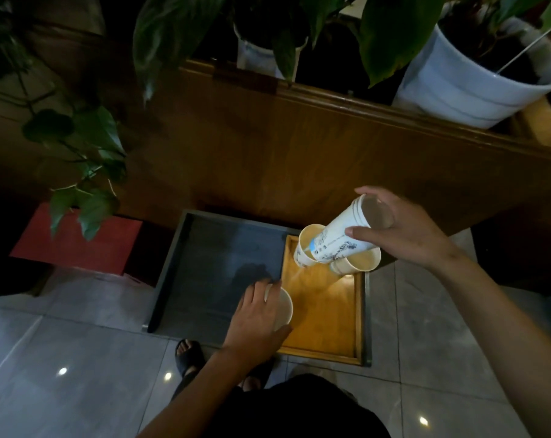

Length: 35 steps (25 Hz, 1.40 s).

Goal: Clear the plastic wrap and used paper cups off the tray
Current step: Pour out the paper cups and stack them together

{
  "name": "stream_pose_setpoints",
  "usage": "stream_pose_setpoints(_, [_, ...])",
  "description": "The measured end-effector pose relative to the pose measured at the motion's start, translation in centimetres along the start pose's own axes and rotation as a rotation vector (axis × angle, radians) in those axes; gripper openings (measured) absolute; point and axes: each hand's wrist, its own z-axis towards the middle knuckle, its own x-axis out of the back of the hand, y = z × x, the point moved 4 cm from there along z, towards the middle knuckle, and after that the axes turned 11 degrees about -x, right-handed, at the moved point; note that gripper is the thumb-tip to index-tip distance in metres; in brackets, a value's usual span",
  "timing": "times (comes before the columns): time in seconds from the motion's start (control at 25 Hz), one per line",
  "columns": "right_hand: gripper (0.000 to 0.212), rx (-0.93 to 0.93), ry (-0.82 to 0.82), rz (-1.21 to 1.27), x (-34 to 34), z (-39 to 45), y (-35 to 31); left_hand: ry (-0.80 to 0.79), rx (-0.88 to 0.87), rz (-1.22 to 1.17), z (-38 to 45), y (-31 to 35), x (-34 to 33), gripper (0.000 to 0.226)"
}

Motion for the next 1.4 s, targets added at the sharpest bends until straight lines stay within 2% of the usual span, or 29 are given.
stream_pose_setpoints(0.36, [0.082,-0.059,0.099,-0.135,-4.1,2.7,-0.7,0.035,0.001,-0.040,-0.1,-0.3,-0.2,0.093])
stream_pose_setpoints(0.64, [0.083,-0.114,0.084,-0.298,-8.3,4.3,-0.5,0.046,-0.021,0.018,-0.2,-0.2,-0.2,0.094])
stream_pose_setpoints(1.04, [0.082,-0.172,0.089,-0.371,-12.0,5.4,0.0,0.010,-0.005,0.033,0.1,-0.4,-0.4,0.093])
stream_pose_setpoints(1.4, [0.075,-0.122,0.107,-0.460,-13.5,4.9,-0.2,-0.017,0.006,0.021,0.2,-0.7,-0.7,0.093])
